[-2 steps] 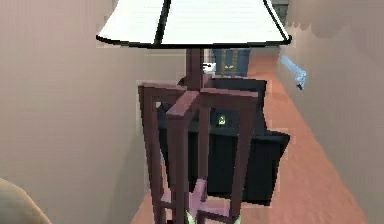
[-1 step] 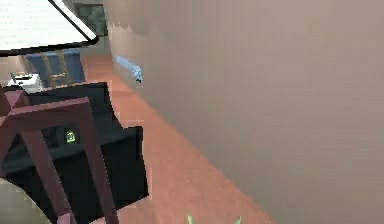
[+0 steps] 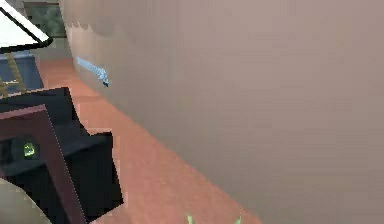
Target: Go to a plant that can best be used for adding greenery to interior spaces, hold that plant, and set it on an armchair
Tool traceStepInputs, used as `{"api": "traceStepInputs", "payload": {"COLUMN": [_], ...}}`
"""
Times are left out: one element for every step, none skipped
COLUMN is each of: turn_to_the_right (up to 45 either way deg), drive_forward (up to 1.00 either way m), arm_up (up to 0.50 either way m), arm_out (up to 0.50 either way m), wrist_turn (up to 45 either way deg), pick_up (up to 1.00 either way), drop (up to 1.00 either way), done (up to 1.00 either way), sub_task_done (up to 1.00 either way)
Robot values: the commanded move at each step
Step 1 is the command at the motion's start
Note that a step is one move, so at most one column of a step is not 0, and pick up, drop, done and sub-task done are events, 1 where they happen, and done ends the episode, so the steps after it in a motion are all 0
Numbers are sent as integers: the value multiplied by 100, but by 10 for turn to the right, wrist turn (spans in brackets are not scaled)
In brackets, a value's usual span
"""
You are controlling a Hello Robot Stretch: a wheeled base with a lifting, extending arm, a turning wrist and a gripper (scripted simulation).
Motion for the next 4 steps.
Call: {"api": "traceStepInputs", "payload": {"turn_to_the_right": [0, -180, 0, -150], "drive_forward": [45, 0, 85, 0], "arm_up": [0, 0, 0, 0], "arm_out": [0, 0, 0, 0], "wrist_turn": [0, 0, 0, 0], "pick_up": [0, 0, 0, 0], "drop": [0, 0, 0, 0], "done": [0, 0, 0, 0], "sub_task_done": [0, 0, 0, 0]}}
